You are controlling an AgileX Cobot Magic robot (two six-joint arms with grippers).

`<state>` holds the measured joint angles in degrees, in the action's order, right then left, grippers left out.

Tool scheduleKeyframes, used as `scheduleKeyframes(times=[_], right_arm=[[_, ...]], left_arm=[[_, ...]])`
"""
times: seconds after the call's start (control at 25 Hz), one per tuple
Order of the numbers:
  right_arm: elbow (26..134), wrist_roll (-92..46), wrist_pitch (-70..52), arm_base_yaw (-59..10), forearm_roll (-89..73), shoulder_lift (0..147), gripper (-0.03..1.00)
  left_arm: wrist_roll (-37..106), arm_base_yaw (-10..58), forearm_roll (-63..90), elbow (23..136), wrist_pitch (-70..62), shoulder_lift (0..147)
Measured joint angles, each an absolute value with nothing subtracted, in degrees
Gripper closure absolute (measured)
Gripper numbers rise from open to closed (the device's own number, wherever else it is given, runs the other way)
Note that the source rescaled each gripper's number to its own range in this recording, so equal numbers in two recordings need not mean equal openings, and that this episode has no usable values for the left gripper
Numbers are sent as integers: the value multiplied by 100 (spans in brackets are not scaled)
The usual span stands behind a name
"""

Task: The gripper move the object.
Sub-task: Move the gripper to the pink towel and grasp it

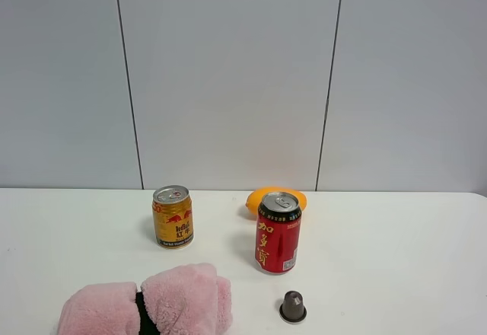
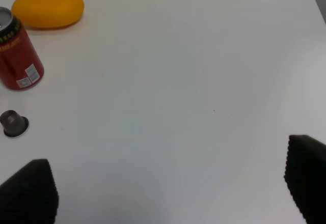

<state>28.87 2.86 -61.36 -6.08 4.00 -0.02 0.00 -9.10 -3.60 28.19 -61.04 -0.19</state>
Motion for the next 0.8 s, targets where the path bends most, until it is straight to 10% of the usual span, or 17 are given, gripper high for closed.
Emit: scheduleKeyframes(times=[0.8], right_arm=[[3393, 187, -5977, -608, 400, -2, -3]], left_arm=[[0, -910, -360, 2819, -6104, -19]])
